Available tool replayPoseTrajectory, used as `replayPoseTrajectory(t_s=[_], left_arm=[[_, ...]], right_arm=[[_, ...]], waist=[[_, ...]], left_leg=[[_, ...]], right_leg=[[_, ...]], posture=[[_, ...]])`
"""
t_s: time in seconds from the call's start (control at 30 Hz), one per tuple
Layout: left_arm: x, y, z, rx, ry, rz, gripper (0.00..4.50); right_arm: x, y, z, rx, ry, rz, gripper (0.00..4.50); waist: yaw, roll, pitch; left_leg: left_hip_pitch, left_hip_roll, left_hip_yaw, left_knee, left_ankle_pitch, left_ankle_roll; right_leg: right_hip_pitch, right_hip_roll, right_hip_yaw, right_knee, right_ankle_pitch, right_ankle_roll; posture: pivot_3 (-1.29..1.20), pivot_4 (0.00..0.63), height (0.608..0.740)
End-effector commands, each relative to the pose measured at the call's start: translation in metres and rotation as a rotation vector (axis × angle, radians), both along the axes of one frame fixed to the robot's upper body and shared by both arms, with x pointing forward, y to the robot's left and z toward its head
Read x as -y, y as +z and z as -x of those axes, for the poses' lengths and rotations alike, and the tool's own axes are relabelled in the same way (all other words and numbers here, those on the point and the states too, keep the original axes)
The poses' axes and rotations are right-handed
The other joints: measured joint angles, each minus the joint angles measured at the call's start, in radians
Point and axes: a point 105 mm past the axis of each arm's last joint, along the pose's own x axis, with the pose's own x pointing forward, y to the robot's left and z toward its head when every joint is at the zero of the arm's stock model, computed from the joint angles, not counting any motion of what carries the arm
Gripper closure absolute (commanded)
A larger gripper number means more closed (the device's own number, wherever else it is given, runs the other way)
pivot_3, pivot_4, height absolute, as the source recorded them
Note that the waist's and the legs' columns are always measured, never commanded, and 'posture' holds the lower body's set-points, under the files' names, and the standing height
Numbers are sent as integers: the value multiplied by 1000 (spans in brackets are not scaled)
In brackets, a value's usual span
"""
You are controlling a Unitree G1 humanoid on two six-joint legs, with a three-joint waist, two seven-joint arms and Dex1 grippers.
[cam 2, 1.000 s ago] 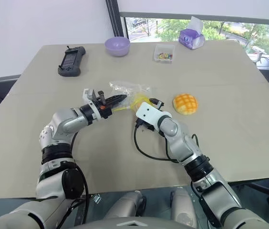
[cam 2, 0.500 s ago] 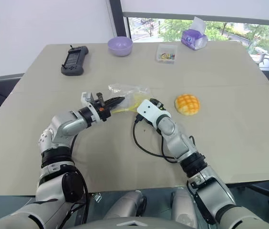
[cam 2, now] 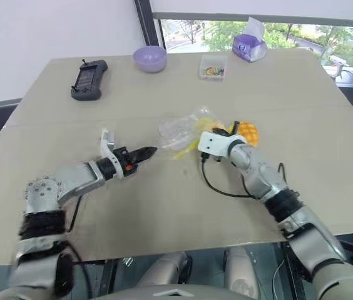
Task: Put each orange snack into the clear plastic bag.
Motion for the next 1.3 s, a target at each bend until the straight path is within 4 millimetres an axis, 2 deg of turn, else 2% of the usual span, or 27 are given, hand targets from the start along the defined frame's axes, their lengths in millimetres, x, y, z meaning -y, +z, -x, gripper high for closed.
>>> replayPoseTrajectory(t_s=[0.03, 0.17, 0.3, 0.43, 0.47, 0.53, 0.67, 0.8, 1.03, 1.3], left_arm=[[12, 30, -1, 402, -131, -335, 4500], [41, 55, 17, 732, -346, -616, 4500], [64, 50, 31, 823, -507, -742, 4500], [76, 55, 40, 815, -553, -712, 3329], [78, 56, 41, 815, -556, -718, 2809], [79, 59, 42, 817, -567, -742, 2120], [85, 66, 45, 827, -593, -773, 2120], [79, 64, 26, 831, -504, -958, 2120], [74, 52, 15, 881, -402, -1148, 2120], [74, 48, 6, 912, -321, -1219, 2120]], right_arm=[[-7, 25, 1, -20, 44, -26, 4482], [-11, 31, -1, -95, 64, -50, 4482], [-23, 36, 0, -167, 94, -103, 4482], [-28, 44, -3, -179, 93, -104, 4500], [-28, 45, -4, -182, 86, -109, 4500], [-29, 46, -6, -193, 79, -117, 4500], [-35, 49, -14, -204, 67, -149, 4500], [-42, 53, -20, -210, 68, -190, 4500], [-51, 56, -20, -231, 83, -243, 4500], [-56, 59, -19, -227, 98, -249, 4500]], waist=[[4, 2, 2], [5, 3, 3], [-1, 3, 3], [-13, 4, 3], [-14, 4, 3], [-15, 4, 3], [-16, 4, 3], [-16, 4, 3], [-18, 4, 3], [-18, 4, 3]], left_leg=[[0, 2, 0, -1, 0, 0], [-3, 7, 2, -8, 0, 0], [-5, 8, 3, -14, 0, 0], [-7, 8, 2, -14, 0, 0], [-8, 8, 1, -14, 0, 0], [-8, 8, 0, -14, 0, 0], [-8, 8, -1, -13, 0, 0], [-8, 8, -1, -13, 0, 0], [-8, 8, 0, -13, 0, 0], [-8, 8, -1, -10, 0, 0]], right_leg=[[0, 2, 0, -4, 2, -2], [-2, 5, 0, -13, 4, -4], [-6, 5, 0, -17, 4, -4], [-6, 5, -2, -21, 4, -4], [-6, 6, -3, -21, 5, -4], [-6, 6, -4, -21, 4, -4], [-6, 6, -4, -20, 5, -4], [-6, 6, -4, -20, 5, -4], [-6, 6, -4, -20, 5, -4], [-6, 6, -4, -17, 5, -4]], posture=[[0, 150, 740], [0, 150, 740], [0, 150, 740], [0, 150, 740], [0, 150, 740], [0, 150, 740], [0, 150, 740], [0, 150, 740], [0, 150, 740], [0, 150, 740]])
